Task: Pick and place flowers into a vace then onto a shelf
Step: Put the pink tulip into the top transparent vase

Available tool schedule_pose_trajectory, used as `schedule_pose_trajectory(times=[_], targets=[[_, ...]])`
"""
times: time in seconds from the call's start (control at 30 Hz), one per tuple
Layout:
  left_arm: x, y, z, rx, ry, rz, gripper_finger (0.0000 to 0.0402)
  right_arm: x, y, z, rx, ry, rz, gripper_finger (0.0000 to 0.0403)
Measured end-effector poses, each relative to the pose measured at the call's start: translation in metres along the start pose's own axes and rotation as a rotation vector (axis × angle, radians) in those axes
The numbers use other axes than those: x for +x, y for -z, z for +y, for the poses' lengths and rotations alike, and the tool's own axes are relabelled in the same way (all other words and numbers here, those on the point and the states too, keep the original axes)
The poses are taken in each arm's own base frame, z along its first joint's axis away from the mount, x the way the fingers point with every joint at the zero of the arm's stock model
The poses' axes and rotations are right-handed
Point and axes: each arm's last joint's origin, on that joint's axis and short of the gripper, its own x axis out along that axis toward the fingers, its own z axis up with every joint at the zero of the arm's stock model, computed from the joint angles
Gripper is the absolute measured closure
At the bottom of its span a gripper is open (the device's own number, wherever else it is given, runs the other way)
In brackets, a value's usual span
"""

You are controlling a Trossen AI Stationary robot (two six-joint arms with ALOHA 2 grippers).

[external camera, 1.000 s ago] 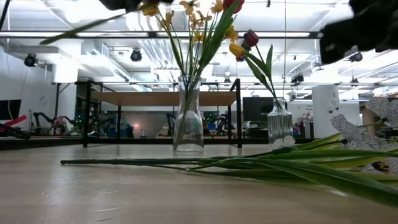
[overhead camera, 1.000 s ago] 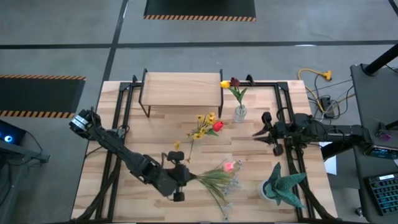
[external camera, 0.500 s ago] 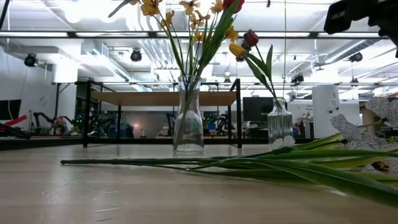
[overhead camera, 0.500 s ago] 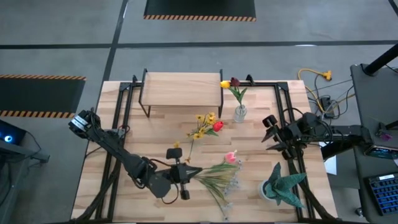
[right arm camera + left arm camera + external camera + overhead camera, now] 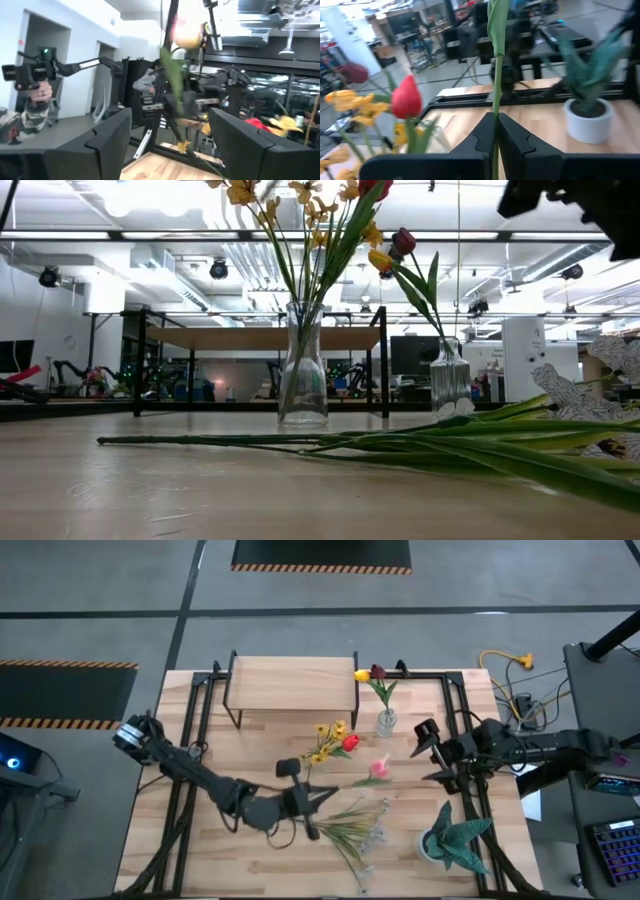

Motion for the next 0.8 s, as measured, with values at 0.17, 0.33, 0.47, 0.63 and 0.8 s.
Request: schedule_pose_trajectory(times=[0.17,0.33,0.47,0.63,0.8], targets=[[0.015,0.002,0.014,0.018,-0.029,0.009,0.0401,0.028,-0.009,-0.009,-0.038,-0.03,0.028,0.0148],[0.017,0.002,0.016,0.039,-0.003,0.007,0.0401,0.054,-0.011,-0.023,-0.006,-0.028,0.067,0.0149],[0.018,0.002,0.016,0.047,-0.004,0.007,0.0401,0.075,-0.008,-0.034,0.008,-0.031,0.103,0.0153],[0.018,0.002,0.016,0.047,0.008,0.006,0.0401,0.097,-0.006,-0.041,0.008,-0.129,0.118,0.0161],[0.018,0.002,0.016,0.047,0.008,0.006,0.0401,0.113,-0.005,-0.047,-0.002,-0.146,0.12,0.0166]])
